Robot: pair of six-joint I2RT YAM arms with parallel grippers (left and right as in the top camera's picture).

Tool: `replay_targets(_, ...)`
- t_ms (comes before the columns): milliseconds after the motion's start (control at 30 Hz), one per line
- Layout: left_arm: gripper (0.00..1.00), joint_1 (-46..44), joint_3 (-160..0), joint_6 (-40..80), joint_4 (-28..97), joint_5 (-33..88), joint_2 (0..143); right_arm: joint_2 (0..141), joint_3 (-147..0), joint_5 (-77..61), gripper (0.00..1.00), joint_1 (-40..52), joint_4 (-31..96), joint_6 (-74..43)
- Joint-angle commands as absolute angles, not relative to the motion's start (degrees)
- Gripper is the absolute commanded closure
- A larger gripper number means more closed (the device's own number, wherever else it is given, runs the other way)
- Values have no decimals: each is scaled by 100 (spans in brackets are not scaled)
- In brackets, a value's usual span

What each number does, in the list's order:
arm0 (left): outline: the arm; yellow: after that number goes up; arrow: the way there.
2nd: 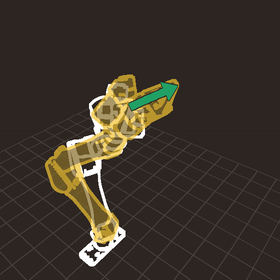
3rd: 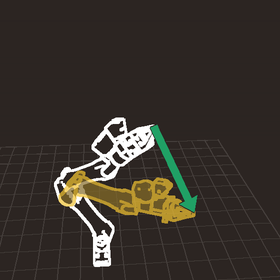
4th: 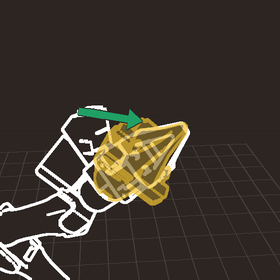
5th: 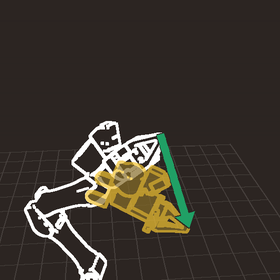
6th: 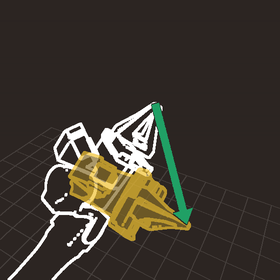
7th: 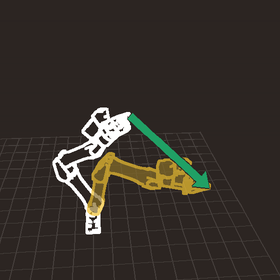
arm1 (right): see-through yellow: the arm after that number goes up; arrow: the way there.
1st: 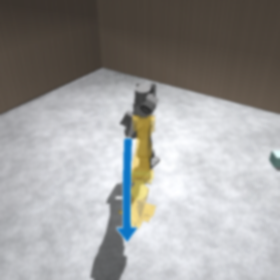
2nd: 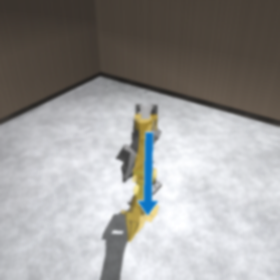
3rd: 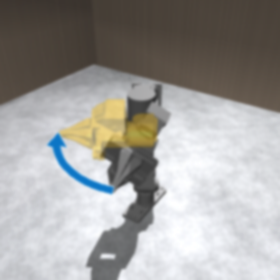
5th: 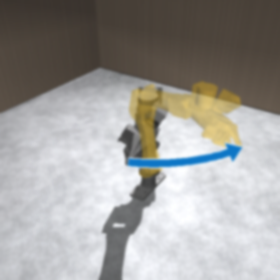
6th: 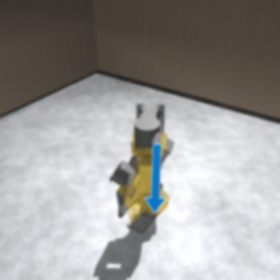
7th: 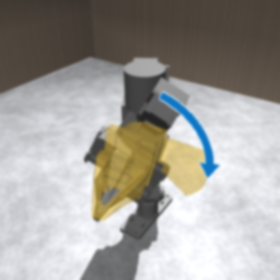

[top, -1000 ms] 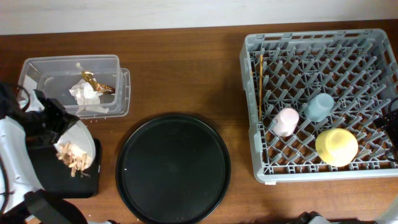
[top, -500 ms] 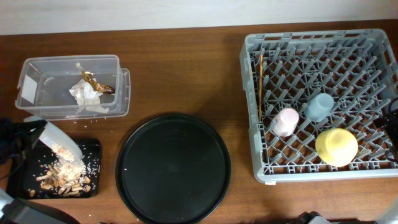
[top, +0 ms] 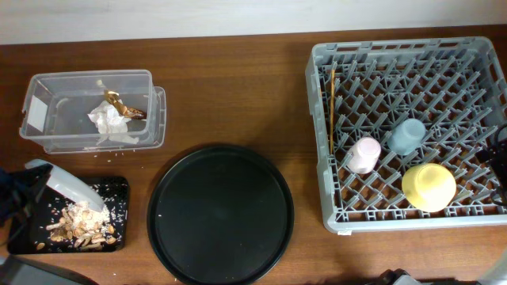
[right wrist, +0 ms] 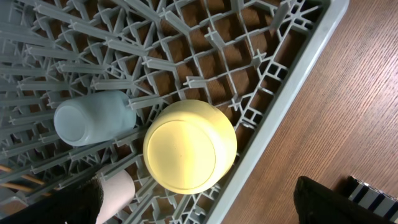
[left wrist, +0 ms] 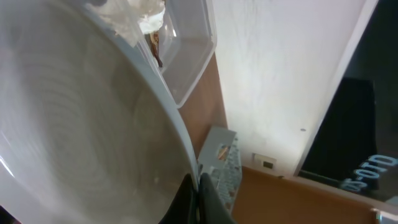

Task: Sort waste into correct bins and load items into the dishwasher rack
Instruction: 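Set the empty white plate back on the round black tray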

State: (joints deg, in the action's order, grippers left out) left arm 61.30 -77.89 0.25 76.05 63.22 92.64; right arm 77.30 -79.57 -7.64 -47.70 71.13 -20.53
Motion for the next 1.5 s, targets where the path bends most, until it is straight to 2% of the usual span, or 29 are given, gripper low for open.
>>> replay_targets(0, 100, 6316, -7728, -781, 7743, 7203, 9126, 7666, -7990, -794, 1, -4803, 7116, -1994)
replay_targets(167, 100, 6777, -7728, -836, 8259, 7210, 9126, 7666, -7990, -794, 1, -4803, 7116, -1994)
replay_targets(200, 100, 6840, -7728, -891, 8034, 7210, 9126, 7666, -7990, -794, 1, -4803, 7116, -1994)
replay_targets(400, 100, 6796, -7728, -1772, 9520, 7118, 9124, 7666, -7990, -794, 1, -4803, 7116, -1994)
replay_targets(533, 100, 6434, -7703, -1935, 9675, 6810, 9019, 7666, -7990, -794, 1, -4803, 7116, -1997)
replay_targets(600, 100, 5900, -7631, -1935, 9675, 6810, 8847, 7666, -7990, -794, 1, -4803, 7116, -1994)
replay_targets(700, 100, 4587, -7522, -1938, 9675, 6744, 8447, 7666, -7990, -794, 1, -4803, 7116, -1994)
replay_targets(833, 100, 2130, -7516, -1933, 9349, 6543, 8097, 7666, -7990, -794, 1, -4803, 7116, -1994)
replay_targets(900, 100, 941, -7505, -1422, 8809, 6123, 8097, 7666, -7990, -794, 1, -4803, 7116, -1997)
replay_targets(967, 100, -191, -7502, 222, 7826, 4731, 8097, 7666, -7990, -794, 1, -4803, 7116, -1994)
replay_targets(1033, 100, -1459, -7502, 1931, 7183, 2668, 8099, 7666, -7990, -794, 1, -4803, 7116, -1994)
replay_targets(1133, 100, -2825, -7502, 3199, 7028, 681, 8178, 7666, -7990, -794, 1, -4803, 7116, -1994)
replay_targets(1267, 100, -4128, -7502, 4101, 6941, -71, 8722, 7666, -7990, -794, 1, -4803, 7116, -1997)
replay_targets(1367, 100, -4652, -7502, 4287, 6908, -67, 9428, 7666, -7990, -794, 1, -4803, 7116, -1994)
replay_targets(1400, 96, -4727, -7502, 4287, 6893, -62, 9553, 7666, -7990, -794, 1, -4803, 7116, -1994)
replay_targets(1467, 65, -4886, -7502, 4287, 6777, 108, 9848, 7666, -7990, -794, 1, -4803, 7116, -1994)
